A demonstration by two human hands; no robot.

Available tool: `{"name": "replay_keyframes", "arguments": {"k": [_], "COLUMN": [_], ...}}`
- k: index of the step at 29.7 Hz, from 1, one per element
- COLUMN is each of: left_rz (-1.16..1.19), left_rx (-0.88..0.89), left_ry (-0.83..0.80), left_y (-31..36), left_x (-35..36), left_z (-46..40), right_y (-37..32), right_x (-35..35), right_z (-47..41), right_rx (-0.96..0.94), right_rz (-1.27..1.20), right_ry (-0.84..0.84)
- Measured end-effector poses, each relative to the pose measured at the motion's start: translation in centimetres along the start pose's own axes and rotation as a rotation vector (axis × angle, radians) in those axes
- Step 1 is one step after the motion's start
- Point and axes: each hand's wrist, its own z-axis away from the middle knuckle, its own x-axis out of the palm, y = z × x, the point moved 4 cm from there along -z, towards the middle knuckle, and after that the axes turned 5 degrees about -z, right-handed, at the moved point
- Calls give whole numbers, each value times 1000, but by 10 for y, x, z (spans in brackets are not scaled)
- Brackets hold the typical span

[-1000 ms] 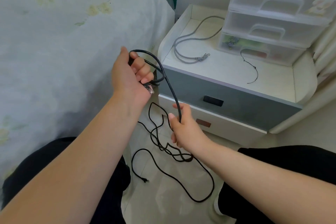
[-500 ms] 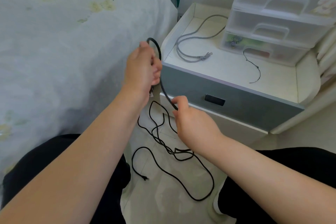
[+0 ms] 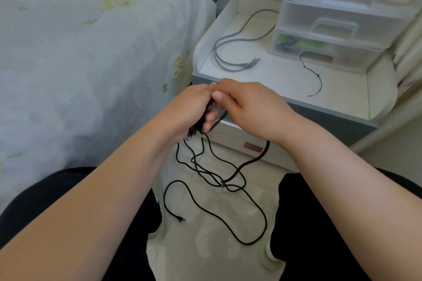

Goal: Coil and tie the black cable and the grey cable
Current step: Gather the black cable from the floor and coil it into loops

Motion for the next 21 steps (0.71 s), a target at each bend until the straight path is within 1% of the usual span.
{"name": "replay_keyframes", "arguments": {"k": [2, 4, 6, 7, 10, 13, 15, 17, 18, 19, 21], "left_rz": [194, 410, 547, 586, 646, 687, 692, 697, 705, 706, 681], "left_rx": [-73, -121, -138, -142, -145, -138, -137, -132, -126, -118, -95], "left_ry": [-117, -254, -361, -392, -436, -456, -472, -492, -498, -493, -464], "left_y": [-2, -1, 1, 2, 2, 4, 6, 8, 9, 11, 14], "left_x": [4, 5, 5, 4, 4, 4, 4, 4, 4, 3, 1], "left_z": [-2, -4, -4, -3, -2, 0, 2, 5, 6, 7, 9], "right_y": [7, 15, 22, 24, 30, 36, 43, 48, 51, 54, 60], "right_x": [-3, -8, -14, -17, -18, -18, -20, -24, -24, -23, -18], "right_z": [-6, -13, -19, -21, -23, -23, -24, -24, -24, -23, -23], "right_rx": [28, 55, 57, 59, 87, 103, 125, 137, 146, 157, 185], "right_rz": [-35, -96, -205, -280, -508, -699, -713, -605, -573, -579, -674], "right_ry": [39, 122, 176, 174, 117, 98, 143, 211, 217, 194, 91]}}
